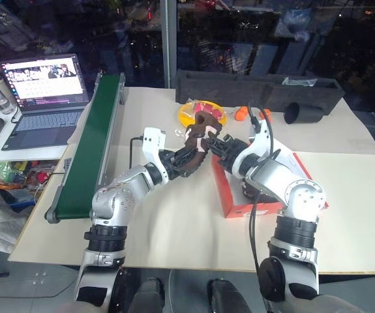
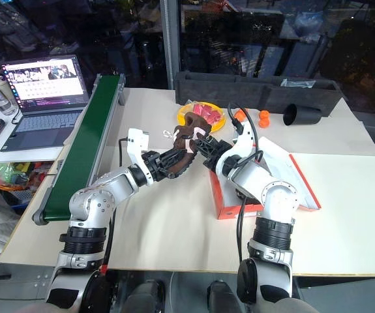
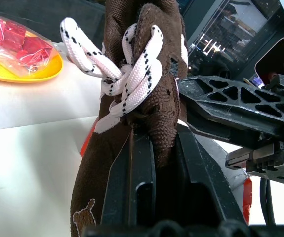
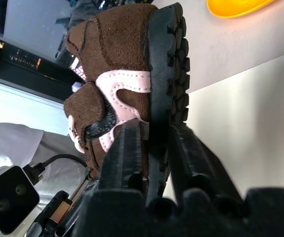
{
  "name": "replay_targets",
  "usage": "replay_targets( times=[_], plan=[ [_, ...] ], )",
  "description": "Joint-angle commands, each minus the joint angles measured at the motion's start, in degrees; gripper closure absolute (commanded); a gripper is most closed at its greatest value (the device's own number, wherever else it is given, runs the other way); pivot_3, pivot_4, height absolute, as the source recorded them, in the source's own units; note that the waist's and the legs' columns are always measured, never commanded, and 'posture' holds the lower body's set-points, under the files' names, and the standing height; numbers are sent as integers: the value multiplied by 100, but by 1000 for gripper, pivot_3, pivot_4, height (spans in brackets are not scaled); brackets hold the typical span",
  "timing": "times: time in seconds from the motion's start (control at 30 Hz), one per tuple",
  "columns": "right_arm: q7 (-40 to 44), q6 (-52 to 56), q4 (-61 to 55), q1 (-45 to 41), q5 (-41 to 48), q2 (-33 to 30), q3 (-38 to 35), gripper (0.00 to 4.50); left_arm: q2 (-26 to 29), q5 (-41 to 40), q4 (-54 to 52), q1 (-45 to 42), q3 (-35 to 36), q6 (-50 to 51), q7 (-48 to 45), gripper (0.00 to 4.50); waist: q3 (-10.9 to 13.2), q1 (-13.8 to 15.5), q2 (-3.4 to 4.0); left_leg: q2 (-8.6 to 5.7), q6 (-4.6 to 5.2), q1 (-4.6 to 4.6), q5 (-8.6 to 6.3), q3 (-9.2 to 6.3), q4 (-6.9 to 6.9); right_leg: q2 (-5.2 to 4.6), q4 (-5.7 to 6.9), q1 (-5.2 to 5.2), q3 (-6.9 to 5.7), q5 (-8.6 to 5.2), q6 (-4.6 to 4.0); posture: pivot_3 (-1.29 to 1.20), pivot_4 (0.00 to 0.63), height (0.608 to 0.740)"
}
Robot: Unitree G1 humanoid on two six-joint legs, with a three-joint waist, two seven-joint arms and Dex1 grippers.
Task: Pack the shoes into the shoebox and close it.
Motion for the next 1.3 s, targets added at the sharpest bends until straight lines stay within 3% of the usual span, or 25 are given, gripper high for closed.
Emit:
replay_targets(
  times=[0.03, 0.47, 0.53, 0.57, 0.67, 0.73, 0.83, 1.07, 1.3],
  plan=[
    [51, -402, -189, -229, 193, 26, -107, 4336, -120, -110, -282, -183, -373, -78, -365, 4439, 0, 1, 0, 0, 0, 0, 0, 0, 0, 0, 0, 0, 0, 0, 0, 0, 150, 699],
    [-61, -726, -374, -229, 308, -46, -71, 4375, -116, -25, -243, -198, -491, -259, -476, 4439, 0, 1, 0, 0, 0, 0, 0, 0, 0, 0, 0, 0, 0, 0, 0, 0, 150, 699],
    [-89, -737, -391, -213, 249, -108, -27, 4375, -146, -74, -263, -179, -451, -307, -521, 3485, 0, 3, 0, 0, 0, 0, 0, 0, 0, 0, 0, 0, 0, 0, 0, 0, 150, 699],
    [-105, -772, -395, -204, 239, -113, -27, 4375, -109, -20, -296, -168, -502, -339, -555, 3327, 0, 12, 0, 0, 0, 0, 0, 0, 0, 0, 0, 0, -1, 0, 0, 0, 150, 699],
    [-140, -959, -417, -195, 115, -165, -63, 4375, 11, 194, -333, -133, -674, -432, -635, 2167, 0, 10, 0, -1, 0, 0, 0, 0, 0, 0, -1, 1, -1, 0, 0, 0, 150, 699],
    [-231, -1173, -435, -234, -183, -316, -132, 4375, 54, 240, -311, -100, -699, -468, -649, 2167, 0, 6, 0, 0, 0, 0, 0, 0, 0, 0, 0, 1, -1, 0, 0, 0, 150, 699],
    [-207, -903, -424, -478, -646, -1202, -63, 4375, 244, 408, -259, 19, -787, -579, -753, 2167, 4, 43, 6, -3, 0, -1, 0, 0, 1, -2, 0, 2, -1, 0, 0, 0, 150, 699],
    [291, 1148, 75, -839, -228, -2809, 286, 4375, 471, 496, -416, 285, -1064, -696, -1086, 2167, 10, 9, 18, 1, 2, 6, -1, 3, -17, 1, -4, 0, 1, -6, -10, 0, 150, 699],
    [1096, 2072, 413, -532, -780, -3466, 861, 4375, 427, 507, -509, 372, -1134, -719, -1084, 2167, 10, 21, 19, -2, 3, 7, 0, 4, -19, -1, -7, 4, 3, -6, -11, 0, 150, 699]
  ],
)
